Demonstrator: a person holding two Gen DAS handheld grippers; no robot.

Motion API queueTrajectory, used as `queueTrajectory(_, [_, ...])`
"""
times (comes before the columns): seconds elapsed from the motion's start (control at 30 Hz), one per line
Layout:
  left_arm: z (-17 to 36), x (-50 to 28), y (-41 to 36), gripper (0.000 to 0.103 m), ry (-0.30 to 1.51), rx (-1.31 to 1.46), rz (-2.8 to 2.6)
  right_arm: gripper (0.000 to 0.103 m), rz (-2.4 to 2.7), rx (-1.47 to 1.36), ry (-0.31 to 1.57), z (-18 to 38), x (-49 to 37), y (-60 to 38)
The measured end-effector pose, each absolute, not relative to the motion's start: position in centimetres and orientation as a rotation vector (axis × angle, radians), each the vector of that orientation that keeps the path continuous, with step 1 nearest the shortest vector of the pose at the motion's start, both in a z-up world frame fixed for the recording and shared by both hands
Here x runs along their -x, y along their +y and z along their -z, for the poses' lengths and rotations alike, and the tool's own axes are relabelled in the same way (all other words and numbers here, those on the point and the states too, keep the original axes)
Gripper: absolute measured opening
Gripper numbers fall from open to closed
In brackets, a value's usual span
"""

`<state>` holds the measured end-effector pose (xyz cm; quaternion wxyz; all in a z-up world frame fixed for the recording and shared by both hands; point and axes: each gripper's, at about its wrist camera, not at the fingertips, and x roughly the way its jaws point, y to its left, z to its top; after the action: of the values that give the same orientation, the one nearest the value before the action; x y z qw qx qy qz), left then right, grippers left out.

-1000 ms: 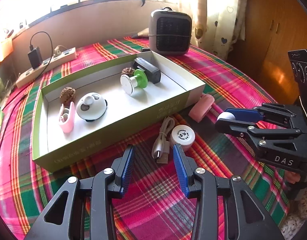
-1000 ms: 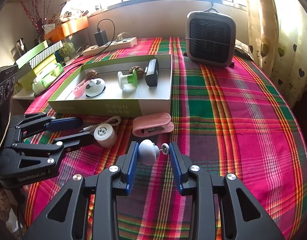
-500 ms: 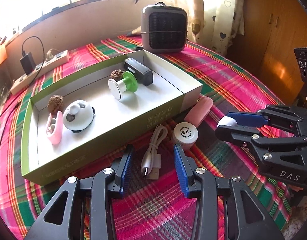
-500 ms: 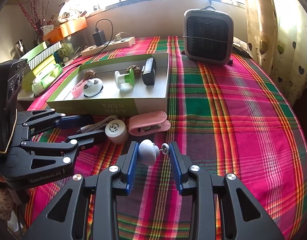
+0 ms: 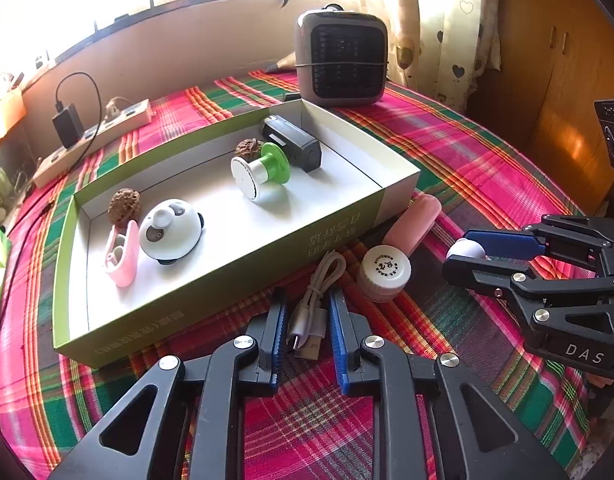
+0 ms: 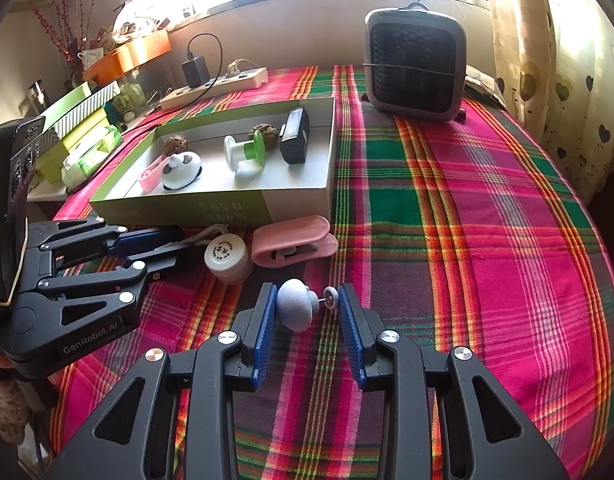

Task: Organize objects
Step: 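Close the left tool on the white USB cable while the right tool grips the knob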

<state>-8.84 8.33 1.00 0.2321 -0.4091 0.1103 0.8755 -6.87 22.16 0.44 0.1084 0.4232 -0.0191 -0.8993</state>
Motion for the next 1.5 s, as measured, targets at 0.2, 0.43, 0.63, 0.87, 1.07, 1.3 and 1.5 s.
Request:
queueTrajectory(0.2, [-1.0, 8.9, 8.3, 0.018, 0.299, 1.125, -2.407, 0.033, 2.644, -1.253, -0.046, -0.3, 6.9, 22.0])
queueTrajectory(0.43, [-1.0, 8.8, 8.2, 0.017, 0.288, 1.127, -2.407, 0.033, 2.643, -1.253, -0.046, -0.3, 6.9, 22.0])
queueTrajectory(0.63, [-1.1, 8.7, 8.1, 0.017, 0.272, 1.128, -2.408, 0.033, 2.645, -1.254, -0.039, -0.3, 6.9, 21.9])
queueTrajectory(0.87, [-1.2, 8.4, 7.8, 0.017, 0.248, 1.123, -2.418, 0.033, 2.655, -1.249, -0.026, -0.4, 6.8, 21.9])
queueTrajectory(1.07, [-1.4, 8.2, 7.4, 0.017, 0.218, 1.119, -2.426, 0.033, 2.658, -1.238, -0.026, -0.6, 6.6, 21.8])
queueTrajectory(1.3, [-1.8, 8.0, 6.9, 0.017, 0.192, 1.103, -2.431, 0.033, 2.667, -1.227, -0.024, -1.0, 6.5, 21.7])
queueTrajectory(1.5, [-2.7, 7.5, 6.8, 0.017, 0.185, 1.076, -2.443, 0.033, 2.677, -1.209, -0.022, -1.7, 6.3, 21.6])
